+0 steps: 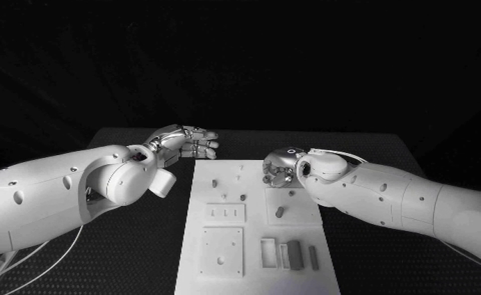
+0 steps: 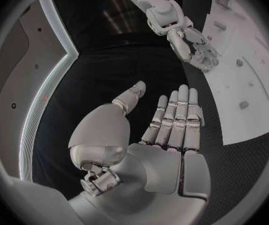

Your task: Assemble the parts on the task board

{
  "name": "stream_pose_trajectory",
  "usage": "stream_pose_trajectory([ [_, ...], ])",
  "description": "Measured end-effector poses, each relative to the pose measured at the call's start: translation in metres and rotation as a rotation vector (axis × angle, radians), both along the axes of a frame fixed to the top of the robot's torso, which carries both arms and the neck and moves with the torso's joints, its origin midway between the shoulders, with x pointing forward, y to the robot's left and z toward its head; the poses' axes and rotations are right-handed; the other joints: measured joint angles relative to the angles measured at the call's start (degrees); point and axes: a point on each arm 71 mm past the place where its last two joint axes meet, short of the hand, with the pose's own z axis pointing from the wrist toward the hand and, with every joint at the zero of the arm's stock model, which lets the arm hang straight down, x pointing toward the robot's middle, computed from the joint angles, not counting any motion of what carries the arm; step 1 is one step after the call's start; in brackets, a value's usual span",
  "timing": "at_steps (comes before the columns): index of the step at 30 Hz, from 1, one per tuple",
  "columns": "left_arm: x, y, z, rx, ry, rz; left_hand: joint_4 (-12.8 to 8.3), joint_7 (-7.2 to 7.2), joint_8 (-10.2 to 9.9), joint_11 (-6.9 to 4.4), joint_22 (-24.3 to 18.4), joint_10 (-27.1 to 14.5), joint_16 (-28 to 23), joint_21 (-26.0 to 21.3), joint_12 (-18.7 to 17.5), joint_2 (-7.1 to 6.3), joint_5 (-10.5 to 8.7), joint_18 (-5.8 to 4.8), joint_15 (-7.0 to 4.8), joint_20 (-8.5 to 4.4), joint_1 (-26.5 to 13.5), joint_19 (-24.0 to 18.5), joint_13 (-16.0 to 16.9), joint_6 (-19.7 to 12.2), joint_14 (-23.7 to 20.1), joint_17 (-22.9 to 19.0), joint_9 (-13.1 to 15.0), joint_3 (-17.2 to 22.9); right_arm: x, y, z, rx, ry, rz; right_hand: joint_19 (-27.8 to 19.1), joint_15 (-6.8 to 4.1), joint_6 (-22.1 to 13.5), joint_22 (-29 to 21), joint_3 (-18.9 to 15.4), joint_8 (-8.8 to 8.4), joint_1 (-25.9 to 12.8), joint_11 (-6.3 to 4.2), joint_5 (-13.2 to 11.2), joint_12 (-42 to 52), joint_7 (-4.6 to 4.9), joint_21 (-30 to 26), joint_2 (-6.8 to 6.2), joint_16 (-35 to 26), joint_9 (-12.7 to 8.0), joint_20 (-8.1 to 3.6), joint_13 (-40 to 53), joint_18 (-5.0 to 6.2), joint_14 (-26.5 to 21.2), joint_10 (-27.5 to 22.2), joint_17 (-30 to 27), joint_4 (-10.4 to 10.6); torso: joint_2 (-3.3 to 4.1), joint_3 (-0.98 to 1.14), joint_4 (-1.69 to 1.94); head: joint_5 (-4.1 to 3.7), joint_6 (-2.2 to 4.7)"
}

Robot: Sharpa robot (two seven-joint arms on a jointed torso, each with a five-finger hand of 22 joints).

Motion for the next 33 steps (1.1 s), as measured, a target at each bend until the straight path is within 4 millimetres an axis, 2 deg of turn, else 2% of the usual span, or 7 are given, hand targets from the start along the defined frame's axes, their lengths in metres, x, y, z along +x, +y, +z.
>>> stream_pose_trajectory([
  [7, 0.0018, -0.0001, 0.0002, 0.001, -0.002, 0.003, 0.1, 0.00, 0.0, 0.00, -0.1, 0.0, -0.1, -0.2, 0.0, 0.00, 0.00, -0.01, 0.00, 0.00, 0.0, 0.0, 0.0, 0.0, 0.0, 0.1, -0.1, -0.1, 0.0017, 0.0035, -0.0009, -0.010, 0.006, 0.001, 0.2, -0.17, 0.3, 0.0, 0.0, 0.00, -0.2, 0.00, 0.0, 0.3, -0.34, 0.3, 0.17, 0.1, 0.2, -0.09, -0.4, -0.16, 0.3, 0.0, -0.3, 0.4, 0.17, 0.02, -0.07, 0.17, -0.20],
  [12, 0.0022, -0.0012, 0.0001, 0.001, -0.002, 0.001, 0.1, 0.00, -0.3, 0.00, -0.1, 0.0, -0.2, -0.2, -0.2, 0.00, 0.00, -0.02, 0.00, 0.00, 0.0, 0.0, 0.0, 0.0, 0.0, 0.1, -0.1, -0.1, 0.0010, 0.0044, -0.0026, -0.015, 0.011, 0.004, 0.2, -0.31, 0.6, 0.0, 0.1, 0.00, -0.2, 0.00, 0.0, 0.3, -0.60, 0.3, 0.21, 0.3, 0.4, -0.47, -0.6, -0.33, 0.5, 0.0, -0.5, 0.5, 0.21, 0.00, -0.13, -0.05, -0.36],
  [27, 0.0025, -0.0019, -0.0001, 0.000, 0.002, 0.001, 0.1, 0.00, -0.3, 0.00, -0.1, 0.0, -0.2, -0.2, -0.4, -0.23, 0.00, -0.43, 0.00, -0.20, -0.2, 0.2, 0.0, 0.0, 0.0, 0.2, -0.2, -0.1, 0.0025, 0.0081, -0.0030, -0.014, 0.010, 0.005, 0.3, -0.60, 0.8, 0.0, 0.5, 0.01, -0.7, -0.12, 0.0, 0.8, -0.77, 0.8, 0.75, 0.6, 0.5, -0.57, -1.2, -0.37, 0.8, 0.1, -0.9, 0.8, 0.23, 0.02, 0.10, 0.03, -0.58],
  [33, 0.0023, -0.0010, -0.0001, 0.000, 0.003, 0.003, 0.1, 0.00, -0.3, 0.00, -0.1, 0.0, -0.2, -0.4, -0.4, -0.22, 0.00, -0.44, 0.00, -0.20, -0.2, 0.2, 0.0, 0.0, 0.0, 0.2, -0.2, -0.1, 0.0045, 0.0050, -0.0025, -0.016, 0.006, -0.003, 0.4, -0.57, 0.8, 0.0, 0.5, 0.35, -1.2, -0.14, 0.0, 1.0, -0.82, 0.8, 1.19, 0.6, 0.6, -0.64, -1.6, -0.37, 0.9, 0.1, -1.2, 1.1, 0.26, 0.02, 0.03, 0.15, -0.69],
])
